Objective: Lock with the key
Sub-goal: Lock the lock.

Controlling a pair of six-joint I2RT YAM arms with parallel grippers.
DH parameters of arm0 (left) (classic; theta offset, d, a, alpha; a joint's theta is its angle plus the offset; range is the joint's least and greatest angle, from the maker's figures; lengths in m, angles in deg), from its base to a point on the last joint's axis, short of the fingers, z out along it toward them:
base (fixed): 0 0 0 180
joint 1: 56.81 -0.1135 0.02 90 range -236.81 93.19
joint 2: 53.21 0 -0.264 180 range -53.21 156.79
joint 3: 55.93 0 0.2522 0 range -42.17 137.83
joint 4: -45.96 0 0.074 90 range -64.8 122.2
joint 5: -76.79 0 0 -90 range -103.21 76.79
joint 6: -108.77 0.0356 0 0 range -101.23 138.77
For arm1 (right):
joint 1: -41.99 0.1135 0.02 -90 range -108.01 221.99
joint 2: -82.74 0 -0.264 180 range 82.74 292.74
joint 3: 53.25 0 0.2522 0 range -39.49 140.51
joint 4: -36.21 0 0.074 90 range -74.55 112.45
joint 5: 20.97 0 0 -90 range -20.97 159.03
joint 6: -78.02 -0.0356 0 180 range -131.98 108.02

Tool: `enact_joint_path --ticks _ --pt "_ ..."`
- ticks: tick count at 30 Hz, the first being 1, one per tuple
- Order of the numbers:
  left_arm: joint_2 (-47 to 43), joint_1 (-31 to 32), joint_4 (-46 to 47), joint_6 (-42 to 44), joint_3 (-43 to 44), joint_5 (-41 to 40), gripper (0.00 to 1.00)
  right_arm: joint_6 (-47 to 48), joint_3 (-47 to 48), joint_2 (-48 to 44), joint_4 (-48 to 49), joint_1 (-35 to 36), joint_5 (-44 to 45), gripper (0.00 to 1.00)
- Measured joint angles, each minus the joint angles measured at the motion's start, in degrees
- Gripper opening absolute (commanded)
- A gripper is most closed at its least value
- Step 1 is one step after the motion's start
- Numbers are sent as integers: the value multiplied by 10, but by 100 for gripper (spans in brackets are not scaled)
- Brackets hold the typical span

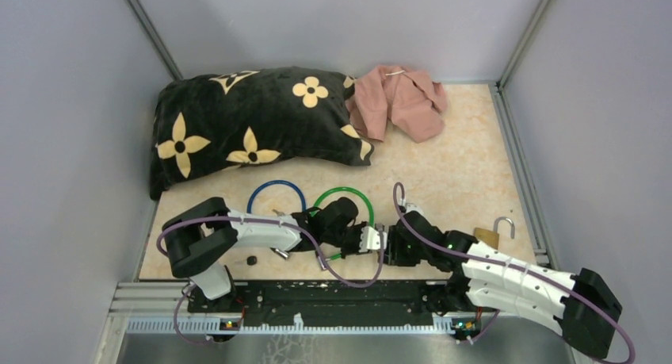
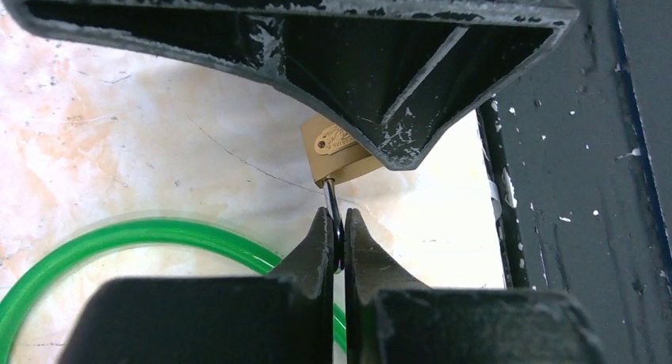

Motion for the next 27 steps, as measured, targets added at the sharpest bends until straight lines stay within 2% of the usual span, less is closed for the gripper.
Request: enact_joint_path --ticks 1,2,3,4,5,9,13,16,20,23,27 --pt "0 0 0 -1 2 -4 0 0 -2 -6 -1 -1 1 4" --pt "0 0 1 -3 3 -9 0 1 -4 -13 -1 -3 1 22" --pt "0 0 1 -7 4 -11 0 2 -5 -17 -1 -3 2 51" --pt "0 0 1 -13 5 -13 0 6 -5 -19 -3 -3 1 88" --pt "-2 1 1 -19 5 -15 0 10 -5 -21 -4 -3 -1 97" --pt "-28 2 -17 -62 16 -39 0 50 19 -49 -37 -3 -30 98" --pt "-101 -4 -50 -106 32 -37 0 85 63 -86 -48 -11 -59 98" --pt "-169 -24 -77 -157 48 7 0 117 113 -98 -48 -27 -78 98" --pt "-246 -94 -91 -247 47 108 0 171 166 -117 -37 -33 -109 98" --pt "-306 -158 -69 -324 18 163 0 225 199 -129 -12 -33 -146 98" --pt "-408 -204 -32 -388 -45 204 0 296 219 -119 31 -34 -185 98"
